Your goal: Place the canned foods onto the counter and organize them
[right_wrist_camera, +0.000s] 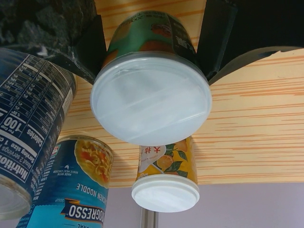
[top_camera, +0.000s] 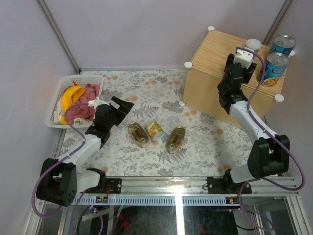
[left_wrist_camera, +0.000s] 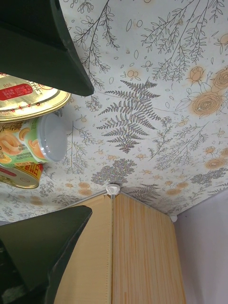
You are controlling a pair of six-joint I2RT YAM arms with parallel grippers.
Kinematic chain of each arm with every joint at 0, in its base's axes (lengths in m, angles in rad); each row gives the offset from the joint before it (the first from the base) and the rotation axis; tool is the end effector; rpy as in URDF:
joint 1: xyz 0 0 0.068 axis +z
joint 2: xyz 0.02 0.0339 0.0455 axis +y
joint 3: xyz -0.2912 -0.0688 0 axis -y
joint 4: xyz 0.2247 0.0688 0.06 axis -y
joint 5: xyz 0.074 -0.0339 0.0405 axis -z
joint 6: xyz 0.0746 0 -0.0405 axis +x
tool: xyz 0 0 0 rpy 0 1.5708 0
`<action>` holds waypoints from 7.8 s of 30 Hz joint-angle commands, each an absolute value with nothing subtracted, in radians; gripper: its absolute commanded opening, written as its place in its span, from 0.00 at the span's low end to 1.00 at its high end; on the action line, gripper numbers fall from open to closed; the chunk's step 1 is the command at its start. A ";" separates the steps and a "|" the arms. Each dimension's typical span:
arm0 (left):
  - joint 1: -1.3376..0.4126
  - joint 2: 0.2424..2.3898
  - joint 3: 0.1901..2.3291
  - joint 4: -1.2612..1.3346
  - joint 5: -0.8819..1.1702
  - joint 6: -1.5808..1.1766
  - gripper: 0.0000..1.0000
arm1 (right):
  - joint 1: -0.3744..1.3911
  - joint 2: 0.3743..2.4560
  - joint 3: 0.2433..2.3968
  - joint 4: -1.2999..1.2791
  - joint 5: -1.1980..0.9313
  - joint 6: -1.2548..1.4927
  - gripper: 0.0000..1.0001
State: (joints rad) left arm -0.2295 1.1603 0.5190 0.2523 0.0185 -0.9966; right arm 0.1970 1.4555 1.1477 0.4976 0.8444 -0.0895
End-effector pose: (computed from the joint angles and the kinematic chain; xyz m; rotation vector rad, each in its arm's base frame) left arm 0.2502 -0.0599 0.2378 -0.7561 1.9078 -0.8076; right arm 0.3445 0.0119 0.4152 0.5085 1.3728 -0.4933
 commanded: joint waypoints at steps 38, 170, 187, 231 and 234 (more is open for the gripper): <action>-0.266 1.067 0.463 0.305 -0.026 -1.020 1.00 | 0.163 1.404 1.219 0.378 0.735 0.014 0.86; -0.208 1.249 0.648 0.057 0.361 -1.055 1.00 | 0.787 1.828 1.354 -0.353 -0.266 0.300 0.95; -0.187 1.299 0.655 0.082 0.414 -1.056 1.00 | 0.792 1.901 1.354 -0.321 -0.277 0.304 0.95; -0.150 1.289 0.612 0.112 0.445 -1.060 1.00 | 0.793 2.089 1.589 -0.434 -0.222 0.277 0.55; -0.148 1.287 0.612 0.112 0.442 -1.061 1.00 | 0.792 2.077 1.583 -0.434 -0.219 0.272 0.35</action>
